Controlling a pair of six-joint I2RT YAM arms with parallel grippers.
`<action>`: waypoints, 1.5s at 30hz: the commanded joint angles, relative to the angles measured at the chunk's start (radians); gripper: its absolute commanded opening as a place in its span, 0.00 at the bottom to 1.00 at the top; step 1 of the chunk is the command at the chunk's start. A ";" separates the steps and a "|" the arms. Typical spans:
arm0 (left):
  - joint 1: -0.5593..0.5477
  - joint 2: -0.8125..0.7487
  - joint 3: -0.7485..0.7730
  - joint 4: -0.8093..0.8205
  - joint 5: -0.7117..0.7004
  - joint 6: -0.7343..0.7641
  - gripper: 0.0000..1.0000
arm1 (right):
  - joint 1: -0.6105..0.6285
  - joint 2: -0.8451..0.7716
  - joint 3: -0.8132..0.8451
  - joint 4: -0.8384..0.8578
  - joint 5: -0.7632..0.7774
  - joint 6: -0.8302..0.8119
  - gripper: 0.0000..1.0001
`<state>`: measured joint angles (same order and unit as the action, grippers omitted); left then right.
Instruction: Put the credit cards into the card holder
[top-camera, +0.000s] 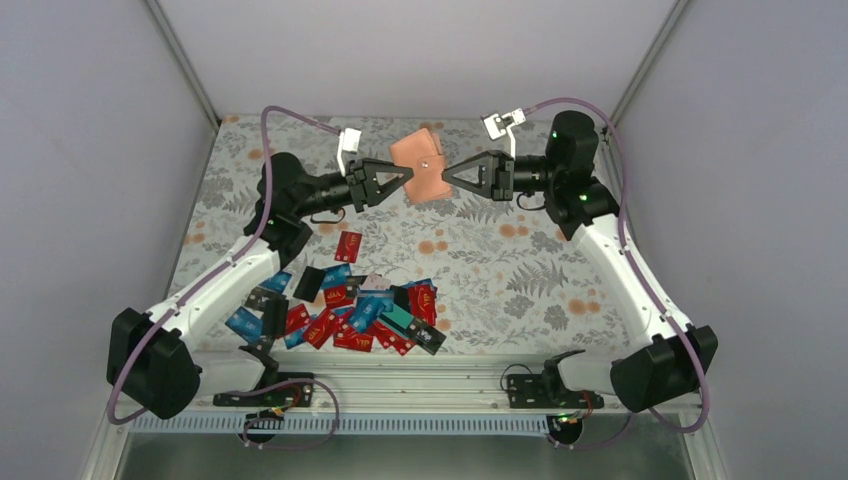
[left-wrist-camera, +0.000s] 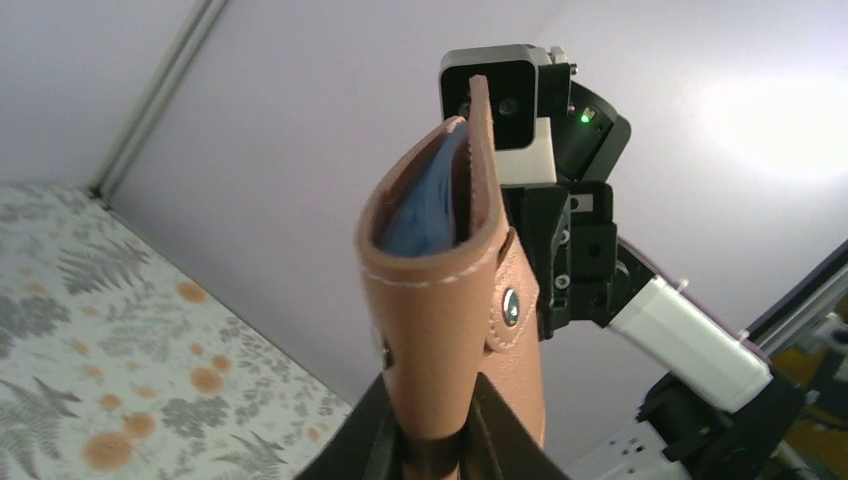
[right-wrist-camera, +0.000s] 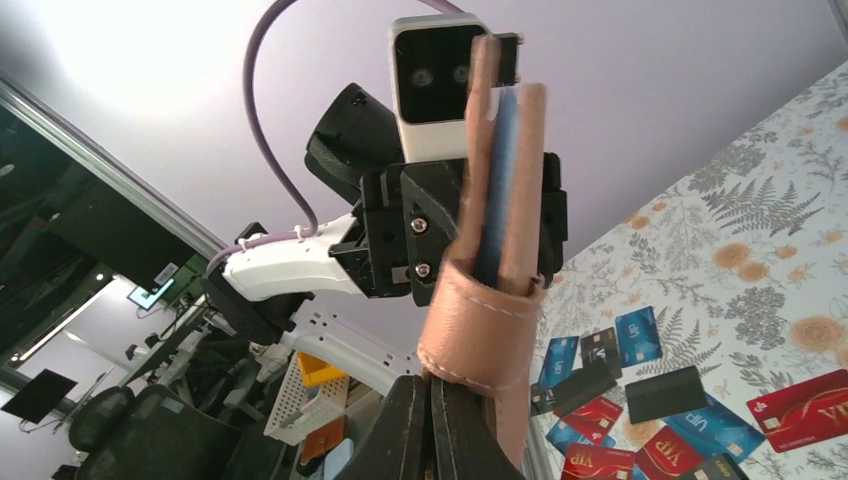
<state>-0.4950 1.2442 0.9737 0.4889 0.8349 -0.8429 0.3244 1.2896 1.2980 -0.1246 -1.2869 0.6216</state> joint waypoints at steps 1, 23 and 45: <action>-0.030 0.006 0.022 0.024 0.001 0.016 0.10 | 0.020 -0.012 0.003 -0.036 0.007 -0.051 0.04; -0.130 -0.182 -0.115 -0.563 -0.501 0.278 0.02 | 0.010 -0.125 -0.105 -0.439 0.648 -0.405 1.00; -0.304 0.065 -0.096 -0.651 -0.766 0.238 0.02 | 0.193 -0.047 -0.300 -0.355 0.783 -0.232 0.99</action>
<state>-0.7761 1.2869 0.8177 -0.1528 0.1230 -0.6155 0.4694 1.2091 1.0119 -0.5121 -0.5743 0.3386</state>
